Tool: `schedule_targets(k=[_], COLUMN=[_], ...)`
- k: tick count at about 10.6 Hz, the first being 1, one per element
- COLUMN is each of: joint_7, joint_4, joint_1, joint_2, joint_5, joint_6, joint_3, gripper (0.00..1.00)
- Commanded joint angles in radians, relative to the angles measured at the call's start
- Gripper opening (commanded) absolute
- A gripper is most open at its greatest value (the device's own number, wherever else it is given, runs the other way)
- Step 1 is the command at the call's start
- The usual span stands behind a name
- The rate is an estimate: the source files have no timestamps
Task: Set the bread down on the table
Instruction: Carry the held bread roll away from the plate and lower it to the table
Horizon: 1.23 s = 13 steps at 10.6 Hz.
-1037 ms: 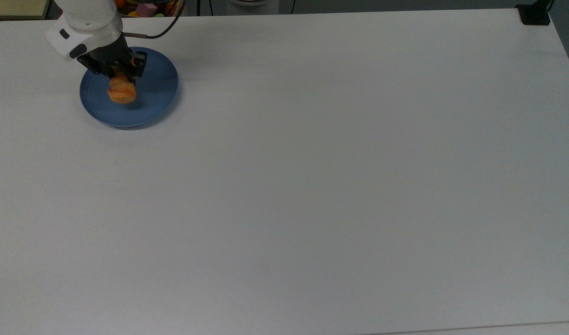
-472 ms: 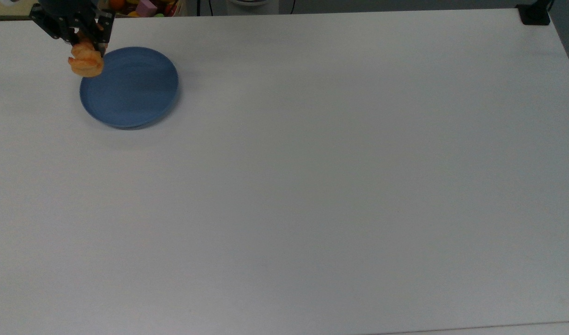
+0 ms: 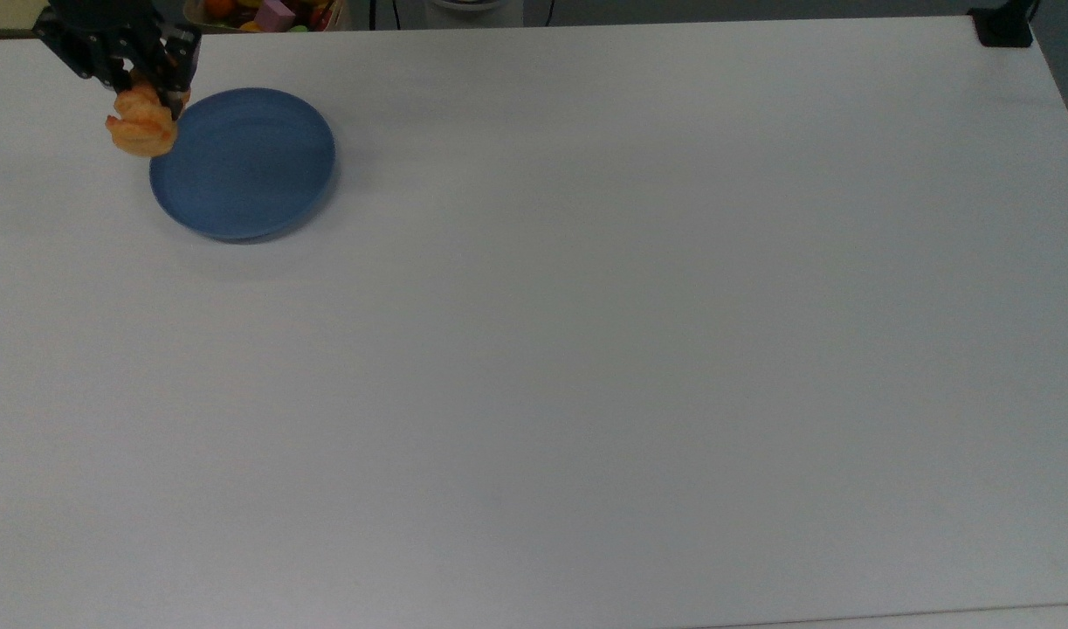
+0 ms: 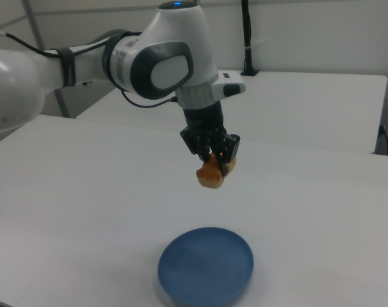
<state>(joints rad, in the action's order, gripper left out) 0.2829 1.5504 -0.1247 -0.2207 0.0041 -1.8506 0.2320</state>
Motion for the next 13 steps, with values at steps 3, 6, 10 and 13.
schedule_targets(k=[3,6,10,13], joint_7=[-0.236,-0.329,-0.334,-0.335], joint_4=[-0.21,-0.211,-0.208,-0.208], joint_1=[0.109,0.169,0.236,0.273], joint_2=[-0.239,-0.327,-0.437,-0.494], joint_5=[0.013,0.016,0.017,0.017], joint_6=[-0.143,-0.341,-0.518,-0.61], joint_3=[0.001,0.003,0.001,-0.002], gripper=[0.4,0.4,0.41,0.43])
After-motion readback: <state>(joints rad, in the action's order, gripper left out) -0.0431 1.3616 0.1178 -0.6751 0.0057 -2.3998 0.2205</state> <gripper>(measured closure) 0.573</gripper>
